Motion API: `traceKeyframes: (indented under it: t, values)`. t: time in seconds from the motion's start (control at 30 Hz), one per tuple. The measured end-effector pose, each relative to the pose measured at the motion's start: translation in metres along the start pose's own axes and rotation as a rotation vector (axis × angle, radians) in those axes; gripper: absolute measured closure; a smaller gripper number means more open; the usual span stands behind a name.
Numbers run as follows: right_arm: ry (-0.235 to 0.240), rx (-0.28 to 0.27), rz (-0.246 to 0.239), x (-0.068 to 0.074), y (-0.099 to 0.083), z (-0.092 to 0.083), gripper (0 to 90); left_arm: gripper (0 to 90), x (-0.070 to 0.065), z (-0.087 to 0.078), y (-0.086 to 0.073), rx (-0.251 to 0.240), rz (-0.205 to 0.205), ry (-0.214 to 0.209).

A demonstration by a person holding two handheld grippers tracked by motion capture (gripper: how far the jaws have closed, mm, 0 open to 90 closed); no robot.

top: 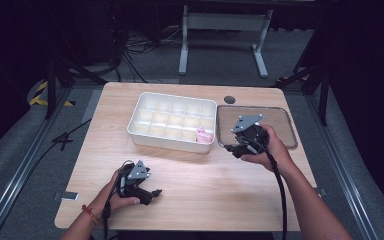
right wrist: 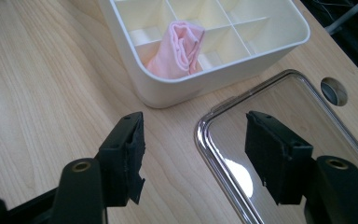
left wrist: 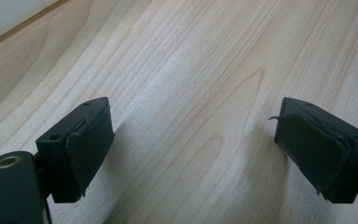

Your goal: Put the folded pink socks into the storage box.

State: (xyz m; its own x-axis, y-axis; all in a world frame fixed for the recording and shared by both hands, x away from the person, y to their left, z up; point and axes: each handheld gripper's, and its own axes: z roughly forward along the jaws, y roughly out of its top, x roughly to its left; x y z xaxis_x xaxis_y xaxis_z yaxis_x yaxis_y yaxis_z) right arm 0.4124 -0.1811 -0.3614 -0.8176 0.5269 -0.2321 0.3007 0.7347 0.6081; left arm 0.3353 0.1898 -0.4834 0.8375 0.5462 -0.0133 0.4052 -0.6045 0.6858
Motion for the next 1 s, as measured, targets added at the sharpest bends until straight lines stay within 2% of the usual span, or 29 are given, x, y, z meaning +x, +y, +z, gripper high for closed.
traceKeyframes:
  t: [0.37,0.53,1.0]
  values:
    - [-0.022,0.009,-0.019,0.008,-0.017,-0.005,37.9,11.7,0.0,0.0,0.0,0.0,0.0,0.0]
    - [-0.006,0.015,-0.019,0.011,-0.024,-0.003,39.7,11.7,0.0,0.0,0.0,0.0,0.0,0.0]
    - [-0.006,0.019,-0.01,0.021,-0.053,-0.003,38.2,11.7,0.0,0.0,0.0,0.0,-0.001,0.0]
